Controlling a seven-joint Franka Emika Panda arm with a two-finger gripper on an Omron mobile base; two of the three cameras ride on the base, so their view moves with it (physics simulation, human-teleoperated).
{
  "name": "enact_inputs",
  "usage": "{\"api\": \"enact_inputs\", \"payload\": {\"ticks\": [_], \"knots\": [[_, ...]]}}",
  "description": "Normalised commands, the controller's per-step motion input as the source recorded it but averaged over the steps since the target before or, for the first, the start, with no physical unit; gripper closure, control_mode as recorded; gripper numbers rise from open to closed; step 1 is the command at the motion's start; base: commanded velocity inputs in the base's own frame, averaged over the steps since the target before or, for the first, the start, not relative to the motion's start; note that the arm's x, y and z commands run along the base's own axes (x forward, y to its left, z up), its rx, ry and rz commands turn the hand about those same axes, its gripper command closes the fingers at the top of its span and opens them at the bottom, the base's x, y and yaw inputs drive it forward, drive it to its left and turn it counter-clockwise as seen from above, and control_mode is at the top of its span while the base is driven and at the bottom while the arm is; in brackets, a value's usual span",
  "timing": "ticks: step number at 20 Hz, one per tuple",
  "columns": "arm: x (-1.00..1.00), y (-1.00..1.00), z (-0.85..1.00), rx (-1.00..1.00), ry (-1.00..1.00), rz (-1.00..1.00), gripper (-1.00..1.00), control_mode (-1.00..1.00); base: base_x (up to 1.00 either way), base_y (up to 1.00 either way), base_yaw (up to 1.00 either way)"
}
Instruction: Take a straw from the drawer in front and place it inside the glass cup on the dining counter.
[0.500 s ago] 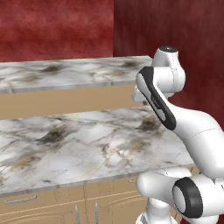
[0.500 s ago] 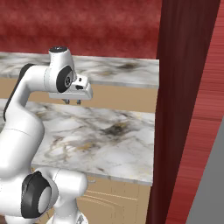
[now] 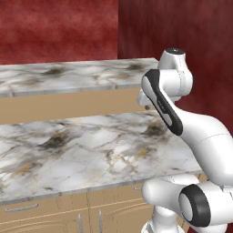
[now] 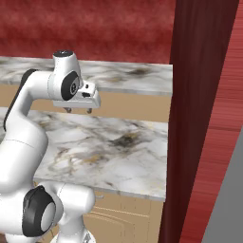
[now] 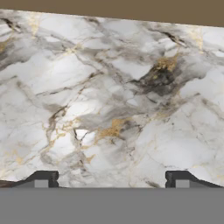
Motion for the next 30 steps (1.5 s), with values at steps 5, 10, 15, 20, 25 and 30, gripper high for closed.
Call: {"api": "enact_inputs", "payload": {"ticks": [5, 10, 15, 20, 25, 30], "knots": [[0.0, 0.0, 0.0, 0.0, 0.0, 0.0, -1.0, 1.0, -0.26, 0.03, 0.0], [0.0, 0.0, 0.0, 0.0, 0.0, 0.0, -1.0, 1.0, -0.69, 0.0, 0.0], [0.0, 0.0, 0.0, 0.0, 0.0, 0.0, -1.0, 1.0, -0.56, 0.06, 0.0], [0.0, 0.0, 0.0, 0.0, 0.0, 0.0, -1.0, 1.0, -0.34, 0.2, -0.05], [0.0, 0.0, 0.0, 0.0, 0.0, 0.0, -1.0, 1.0, -0.1, 0.38, -0.25], [0.0, 0.0, 0.0, 0.0, 0.0, 0.0, -1.0, 1.0, -0.03, 0.46, -0.28]]}}
